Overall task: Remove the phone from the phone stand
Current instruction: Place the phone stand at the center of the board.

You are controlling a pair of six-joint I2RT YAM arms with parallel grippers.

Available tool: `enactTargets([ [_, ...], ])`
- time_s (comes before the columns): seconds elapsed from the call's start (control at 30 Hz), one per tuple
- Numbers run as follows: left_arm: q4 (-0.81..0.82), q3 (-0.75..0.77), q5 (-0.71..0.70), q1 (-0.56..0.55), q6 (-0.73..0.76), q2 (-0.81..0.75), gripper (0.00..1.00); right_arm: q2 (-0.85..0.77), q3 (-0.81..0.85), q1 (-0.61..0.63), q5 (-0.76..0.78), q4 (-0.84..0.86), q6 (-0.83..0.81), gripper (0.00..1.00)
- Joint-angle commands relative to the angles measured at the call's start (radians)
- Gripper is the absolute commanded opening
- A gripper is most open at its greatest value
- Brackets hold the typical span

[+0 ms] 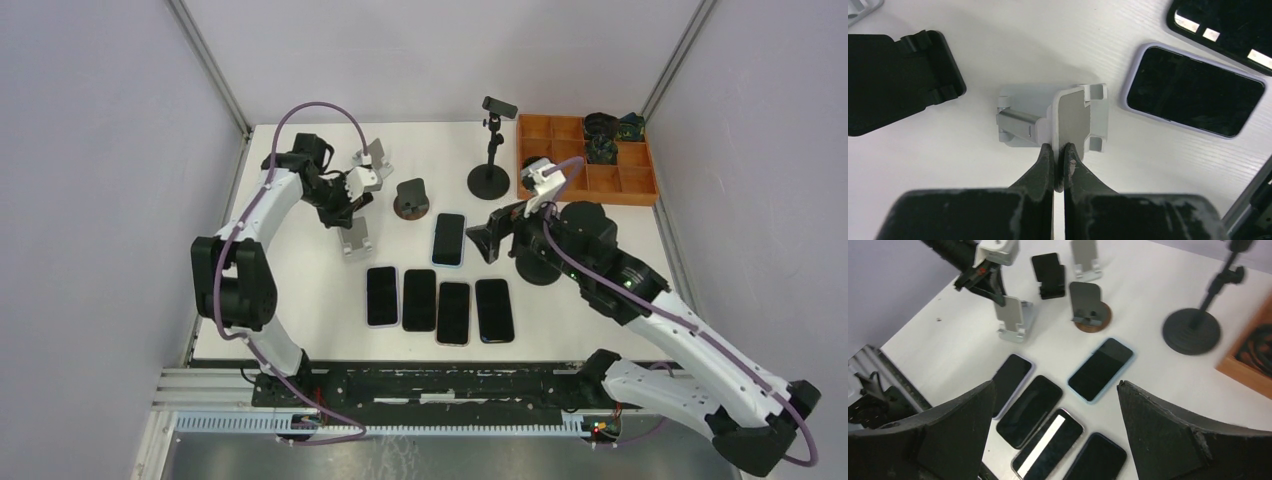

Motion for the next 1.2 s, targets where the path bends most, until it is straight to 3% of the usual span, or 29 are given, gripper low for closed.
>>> enactTargets([
  [0.0,0.074,0.053,-0.009,0.020,0.003,0.026,0.02,-0.101,0.063,-0.017,0.236,-0.273,0.043,0.98],
  [0.4,0.156,0.071,0.039,0.072,-0.055,0.104,0.04,-0.344,0.046,-0.019,0.600,-0.587,0.183,0.98],
  [0.43,0.159,0.069,0.036,0.073,-0.061,0.104,0.10,-0.365,0.035,-0.019,0.612,-0.596,0.195,0.98],
  [0.5,0.171,0.065,0.025,0.073,-0.079,0.102,0.32,-0.397,-0.004,-0.019,0.629,-0.593,0.207,0.98],
  [0.63,0.172,0.078,0.045,0.082,-0.099,0.066,0.59,-0.413,-0.105,-0.019,0.643,-0.534,0.190,0.98],
  [0.73,0.126,0.113,0.073,0.083,-0.101,0.021,0.70,-0.411,-0.183,-0.018,0.662,-0.442,0.136,0.98],
  [0.83,0.056,0.148,0.103,0.085,-0.090,-0.031,0.99,-0.402,-0.250,-0.018,0.702,-0.377,0.097,0.98],
  [1.0,-0.030,0.200,0.115,0.090,-0.080,-0.119,1.00,-0.359,-0.313,-0.027,0.709,-0.251,0.049,0.98],
  [1.17,-0.036,0.220,0.129,0.090,-0.154,-0.207,1.00,-0.309,-0.323,-0.085,0.620,-0.157,0.006,0.98],
])
